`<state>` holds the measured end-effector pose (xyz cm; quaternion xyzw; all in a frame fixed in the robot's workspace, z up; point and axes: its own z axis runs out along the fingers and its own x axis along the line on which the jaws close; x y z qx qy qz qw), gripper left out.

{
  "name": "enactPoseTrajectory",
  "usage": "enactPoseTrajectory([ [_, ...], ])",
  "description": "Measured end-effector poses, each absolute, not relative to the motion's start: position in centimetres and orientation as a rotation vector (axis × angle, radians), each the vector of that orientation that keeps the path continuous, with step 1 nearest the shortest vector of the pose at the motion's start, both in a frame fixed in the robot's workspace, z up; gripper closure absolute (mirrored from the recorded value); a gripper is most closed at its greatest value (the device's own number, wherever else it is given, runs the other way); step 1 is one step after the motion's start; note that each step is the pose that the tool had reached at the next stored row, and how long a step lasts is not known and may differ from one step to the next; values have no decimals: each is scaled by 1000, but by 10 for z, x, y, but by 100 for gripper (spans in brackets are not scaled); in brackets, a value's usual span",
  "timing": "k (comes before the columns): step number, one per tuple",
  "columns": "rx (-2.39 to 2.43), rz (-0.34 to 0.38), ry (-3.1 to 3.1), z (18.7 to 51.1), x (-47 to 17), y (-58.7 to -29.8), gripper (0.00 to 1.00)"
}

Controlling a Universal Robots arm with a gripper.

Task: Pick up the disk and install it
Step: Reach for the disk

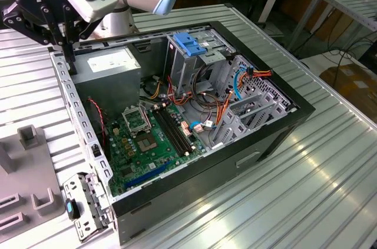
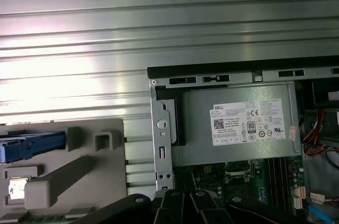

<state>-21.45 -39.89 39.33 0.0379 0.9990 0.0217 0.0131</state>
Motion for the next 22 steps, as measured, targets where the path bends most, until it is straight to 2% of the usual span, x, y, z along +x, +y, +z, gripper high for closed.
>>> enactPoseTrajectory([
  [22, 118, 68, 3113, 393, -226, -399, 89],
])
